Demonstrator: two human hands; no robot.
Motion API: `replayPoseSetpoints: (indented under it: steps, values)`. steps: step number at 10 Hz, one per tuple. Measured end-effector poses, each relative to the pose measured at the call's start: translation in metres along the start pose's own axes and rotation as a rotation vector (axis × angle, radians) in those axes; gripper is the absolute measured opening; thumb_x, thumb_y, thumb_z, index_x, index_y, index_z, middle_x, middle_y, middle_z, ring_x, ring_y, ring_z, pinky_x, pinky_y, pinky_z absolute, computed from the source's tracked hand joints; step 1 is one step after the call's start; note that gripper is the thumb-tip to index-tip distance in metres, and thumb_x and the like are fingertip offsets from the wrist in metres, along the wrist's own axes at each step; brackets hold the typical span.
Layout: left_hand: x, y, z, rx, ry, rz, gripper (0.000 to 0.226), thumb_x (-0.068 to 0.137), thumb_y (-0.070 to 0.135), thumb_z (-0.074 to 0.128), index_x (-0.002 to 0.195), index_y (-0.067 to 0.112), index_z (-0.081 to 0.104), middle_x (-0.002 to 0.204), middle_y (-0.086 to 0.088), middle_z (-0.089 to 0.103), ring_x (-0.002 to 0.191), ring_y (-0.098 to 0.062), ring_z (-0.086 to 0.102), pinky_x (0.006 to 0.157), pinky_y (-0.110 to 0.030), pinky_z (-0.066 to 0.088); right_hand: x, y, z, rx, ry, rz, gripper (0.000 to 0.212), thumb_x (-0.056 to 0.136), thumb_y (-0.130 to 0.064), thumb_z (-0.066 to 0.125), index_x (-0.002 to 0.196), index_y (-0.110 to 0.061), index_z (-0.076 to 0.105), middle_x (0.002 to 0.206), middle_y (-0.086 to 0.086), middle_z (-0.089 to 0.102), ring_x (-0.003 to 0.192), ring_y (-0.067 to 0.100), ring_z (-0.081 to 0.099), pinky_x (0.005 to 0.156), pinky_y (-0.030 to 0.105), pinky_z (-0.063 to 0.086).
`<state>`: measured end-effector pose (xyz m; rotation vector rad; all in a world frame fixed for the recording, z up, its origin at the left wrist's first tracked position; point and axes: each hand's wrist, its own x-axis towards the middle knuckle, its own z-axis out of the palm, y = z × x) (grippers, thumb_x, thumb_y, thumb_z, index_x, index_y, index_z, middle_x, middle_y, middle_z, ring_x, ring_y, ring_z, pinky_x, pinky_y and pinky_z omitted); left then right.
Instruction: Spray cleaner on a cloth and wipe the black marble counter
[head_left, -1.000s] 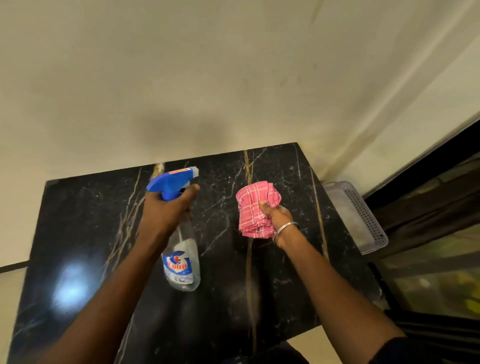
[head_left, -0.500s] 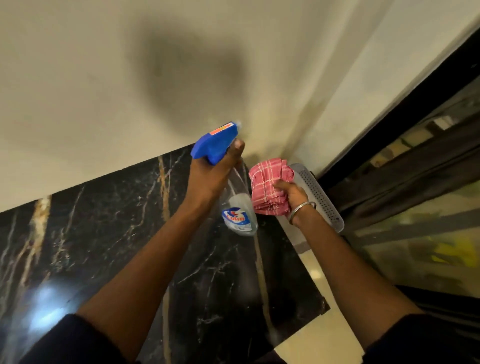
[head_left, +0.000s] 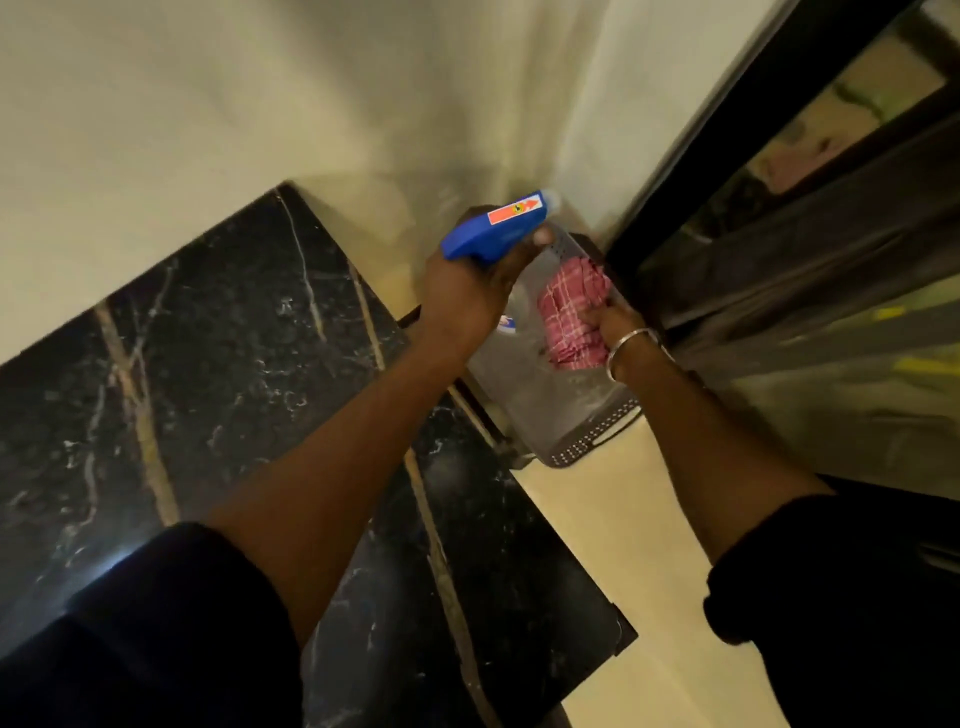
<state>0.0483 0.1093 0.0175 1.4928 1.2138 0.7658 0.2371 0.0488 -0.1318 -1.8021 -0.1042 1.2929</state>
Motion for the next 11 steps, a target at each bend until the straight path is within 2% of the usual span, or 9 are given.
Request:
replayPoseSetpoints:
  steps: [1, 3, 5, 6, 7, 8, 9, 10, 11]
  values:
    - [0.01, -0.028, 0.023, 0.003, -0.05, -0.073, 0.037, 0.087, 0.026, 0.073, 0.112, -0.001, 0.063, 0.081, 0.007, 0.063, 0.072, 0.001, 0.061, 0.069, -0.012, 0.048, 0.025, 0.024, -0.007, 0.029, -0.009, 0.044, 0.033, 0.093, 0.004, 0.056, 0.125, -0.004, 0.055, 0.085, 0.007, 0.068, 0.059, 0.015, 0.067, 0.066, 0.037, 0.06]
    - [0.016, -0.065, 0.056, 0.044, -0.092, -0.14, 0.036, 0.086, 0.021, 0.075, 0.11, -0.003, 0.064, 0.076, 0.014, 0.058, 0.064, 0.015, 0.057, 0.066, -0.004, 0.042, 0.051, 0.057, -0.02, -0.015, 0.017, 0.027, 0.041, 0.091, -0.001, 0.06, 0.132, -0.006, 0.055, 0.112, 0.013, 0.065, 0.09, 0.028, 0.064, 0.083, 0.045, 0.053]
    - [0.006, -0.084, 0.075, 0.06, -0.116, -0.228, 0.042, 0.085, 0.015, 0.076, 0.117, -0.006, 0.058, 0.099, -0.016, 0.067, 0.084, -0.009, 0.059, 0.082, -0.018, 0.05, 0.06, 0.072, -0.033, -0.586, 0.119, -0.165, 0.049, 0.089, -0.034, 0.068, 0.13, -0.01, 0.057, 0.128, 0.011, 0.062, 0.117, 0.026, 0.057, 0.102, 0.036, 0.039]
    - [-0.001, -0.086, 0.08, 0.036, -0.084, -0.218, 0.041, 0.084, 0.018, 0.077, 0.115, -0.002, 0.059, 0.094, -0.002, 0.063, 0.08, -0.004, 0.058, 0.08, -0.017, 0.05, 0.067, 0.076, -0.027, -0.822, 0.24, -0.181, 0.059, 0.09, -0.049, 0.059, 0.136, -0.013, 0.05, 0.138, 0.012, 0.054, 0.128, 0.032, 0.05, 0.107, 0.043, 0.036]
    - [-0.004, -0.082, 0.085, 0.02, -0.046, -0.244, 0.04, 0.082, 0.02, 0.078, 0.114, 0.003, 0.061, 0.093, 0.002, 0.061, 0.082, -0.008, 0.058, 0.081, -0.021, 0.05, 0.063, 0.075, -0.024, -0.905, 0.277, -0.173, 0.056, 0.093, -0.042, 0.056, 0.138, -0.011, 0.045, 0.137, 0.015, 0.052, 0.125, 0.034, 0.051, 0.103, 0.045, 0.04]
    - [-0.008, -0.083, 0.086, 0.006, -0.011, -0.334, 0.044, 0.081, 0.015, 0.078, 0.118, 0.002, 0.058, 0.092, 0.004, 0.059, 0.081, -0.007, 0.056, 0.074, -0.011, 0.047, 0.048, 0.071, -0.022, -0.977, 0.417, -0.226, 0.059, 0.089, -0.039, 0.062, 0.136, -0.009, 0.044, 0.131, 0.019, 0.055, 0.117, 0.038, 0.056, 0.094, 0.045, 0.046]
    - [-0.014, -0.08, 0.08, -0.011, 0.0, -0.385, 0.057, 0.075, 0.013, 0.083, 0.123, 0.002, 0.055, 0.103, 0.0, 0.064, 0.095, -0.013, 0.06, 0.09, -0.022, 0.052, 0.029, 0.067, -0.024, -1.035, 0.412, -0.255, 0.061, 0.087, -0.037, 0.065, 0.136, -0.008, 0.042, 0.129, 0.021, 0.056, 0.113, 0.04, 0.058, 0.091, 0.045, 0.047]
    - [-0.021, -0.069, 0.07, -0.087, -0.02, -0.433, 0.07, 0.073, 0.009, 0.082, 0.134, 0.01, 0.048, 0.131, -0.004, 0.059, 0.108, -0.005, 0.049, 0.099, -0.031, 0.044, 0.009, 0.056, -0.027, -1.029, 0.418, -0.277, 0.056, 0.089, -0.036, 0.064, 0.135, -0.009, 0.045, 0.128, 0.019, 0.057, 0.115, 0.038, 0.057, 0.092, 0.043, 0.046]
    - [-0.034, -0.053, 0.056, -0.089, -0.038, -0.411, 0.078, 0.072, 0.009, 0.083, 0.139, 0.014, 0.042, 0.14, -0.002, 0.052, 0.112, -0.003, 0.042, 0.098, -0.026, 0.037, -0.012, 0.045, -0.031, -0.987, 0.439, -0.308, 0.051, 0.088, -0.031, 0.065, 0.131, -0.009, 0.049, 0.126, 0.019, 0.059, 0.115, 0.037, 0.058, 0.092, 0.041, 0.046]
